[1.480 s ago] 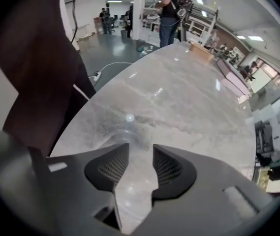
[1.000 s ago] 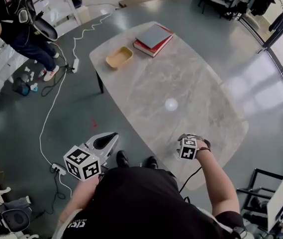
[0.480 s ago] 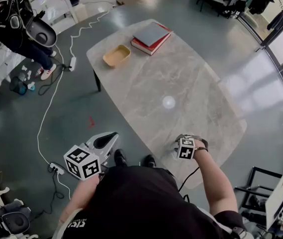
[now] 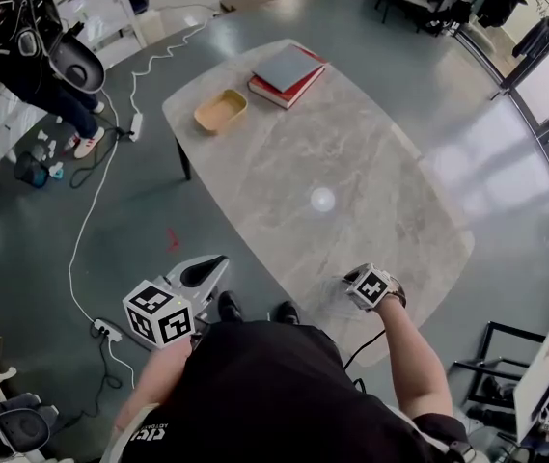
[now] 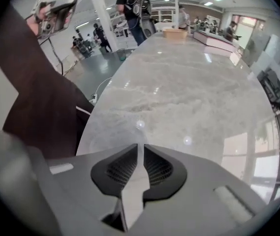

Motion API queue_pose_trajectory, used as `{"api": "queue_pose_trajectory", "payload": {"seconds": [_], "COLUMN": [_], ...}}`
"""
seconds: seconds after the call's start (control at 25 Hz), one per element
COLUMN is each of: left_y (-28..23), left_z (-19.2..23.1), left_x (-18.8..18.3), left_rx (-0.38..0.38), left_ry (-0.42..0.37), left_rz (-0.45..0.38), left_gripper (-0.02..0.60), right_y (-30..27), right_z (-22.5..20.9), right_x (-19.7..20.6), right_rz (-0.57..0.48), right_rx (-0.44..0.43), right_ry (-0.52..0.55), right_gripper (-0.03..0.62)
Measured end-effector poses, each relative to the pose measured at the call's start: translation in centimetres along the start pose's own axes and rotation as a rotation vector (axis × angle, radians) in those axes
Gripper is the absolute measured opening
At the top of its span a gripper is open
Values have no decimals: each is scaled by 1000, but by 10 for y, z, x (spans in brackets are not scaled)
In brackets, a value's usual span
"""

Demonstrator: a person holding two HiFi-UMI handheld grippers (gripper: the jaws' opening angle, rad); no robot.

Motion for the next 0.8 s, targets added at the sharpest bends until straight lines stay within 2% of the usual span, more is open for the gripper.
{"api": "queue_pose_trajectory", "payload": {"seconds": [0.12, 0.28, 0.32, 0.36, 0.44, 0.52, 0.64, 0.8], "left_y": [0, 2, 2, 2, 3, 3, 6, 4], "left_z": [-1, 1, 0, 0, -2, -2, 0, 0], "left_x": [-1, 2, 4, 5, 8, 9, 10, 13], "left_rx": [0, -6, -8, -9, -11, -13, -18, -20], "left_ry": [1, 3, 4, 5, 5, 6, 11, 20], "left_rz": [1, 6, 7, 9, 12, 15, 17, 16], "left_gripper": [5, 5, 5, 5, 5, 5, 5, 5], "right_y": [13, 27, 28, 26, 18, 13, 11, 11], "right_z": [-16, -29, -31, -33, -36, -37, -39, -40], "right_x": [6, 10, 12, 14, 20, 23, 24, 23], "right_rz": [-39, -90, -87, -82, -66, -60, -66, -103], "right_rx": [69, 157, 173, 177, 163, 139, 101, 40], "right_ry": [-93, -80, -66, -49, -21, -21, -69, -120], "right_gripper": [23, 23, 35, 78, 158, 167, 118, 92]}}
Point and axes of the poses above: the fingertips, and each gripper's own axes: y backward along the fingers, z to its left, x out of its underside, the point moved 3 cm from there along y, backward along the fingers, and after that the axes turned 11 degrees about y, right-handed, at the moved point
